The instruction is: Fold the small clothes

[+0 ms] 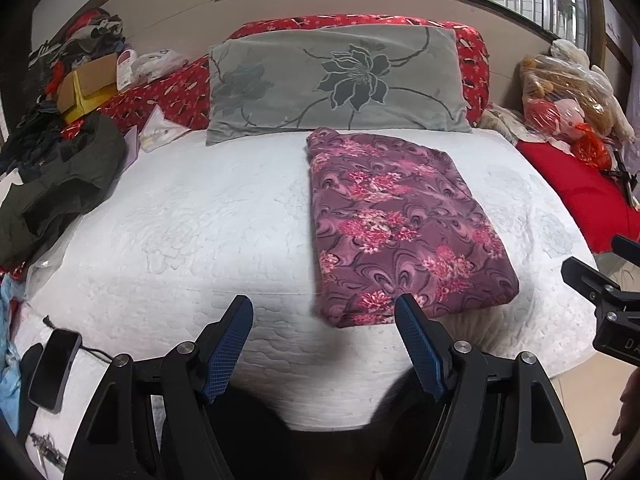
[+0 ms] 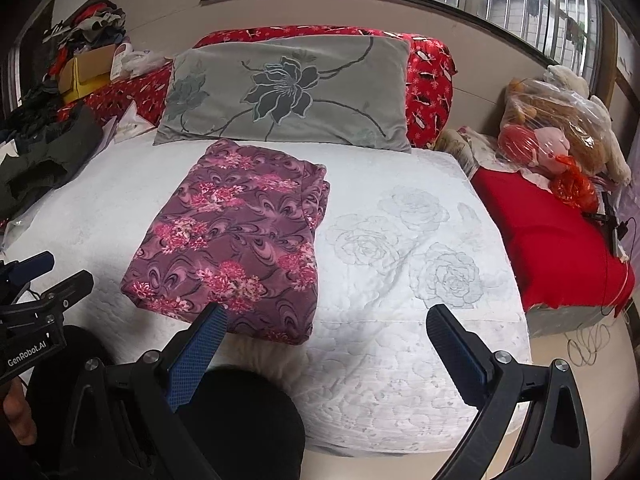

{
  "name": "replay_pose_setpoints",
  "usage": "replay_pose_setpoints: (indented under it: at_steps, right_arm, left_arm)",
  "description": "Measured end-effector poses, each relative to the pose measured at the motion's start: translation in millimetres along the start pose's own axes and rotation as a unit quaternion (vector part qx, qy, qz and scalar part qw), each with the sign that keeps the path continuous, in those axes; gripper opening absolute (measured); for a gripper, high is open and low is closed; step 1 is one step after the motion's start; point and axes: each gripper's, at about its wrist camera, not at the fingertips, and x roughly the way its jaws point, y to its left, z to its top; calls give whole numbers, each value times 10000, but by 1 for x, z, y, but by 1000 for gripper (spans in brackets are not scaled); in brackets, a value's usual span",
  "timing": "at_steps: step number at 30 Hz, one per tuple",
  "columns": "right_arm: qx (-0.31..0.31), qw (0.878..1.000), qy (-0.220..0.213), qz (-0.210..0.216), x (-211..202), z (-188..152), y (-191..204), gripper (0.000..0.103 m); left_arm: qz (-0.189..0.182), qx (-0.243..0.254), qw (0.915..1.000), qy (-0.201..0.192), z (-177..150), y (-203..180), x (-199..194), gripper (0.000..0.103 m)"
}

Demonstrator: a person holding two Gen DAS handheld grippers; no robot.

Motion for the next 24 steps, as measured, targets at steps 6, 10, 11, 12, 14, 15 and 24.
replay_pose_setpoints:
  at_steps: [6,10,11,12,14,15,24]
  right_arm:
    - [30,10000,39,9,2,1,-3,101]
    - [68,10000,67,-2,4,1,-5,101]
    - [73,9999,77,-4,4,0,-5,101]
    - [72,9999,84,-3,5,0,-6,101]
    - [70,9999,82,0,5,1,-6,101]
    - [68,9999,85,-1,5,0,-7,101]
    - [61,9999,123,28,7,0,-10,101]
  left_arm:
    - [33,83,10000,-12,-1,-9,-2,73]
    - [26,111,9999,-16,-1,-15,-3,73]
    - [27,122,9999,-16,-1,-16,-3,73]
    - [43,129,9999,-21,-1,-17,-4,73]
    - [65,128,9999,-21,-2,-21,-4,73]
    - [64,139,9999,-15,-2,-21,-4,73]
    - [56,151,9999,37,-1,-27,-1,73]
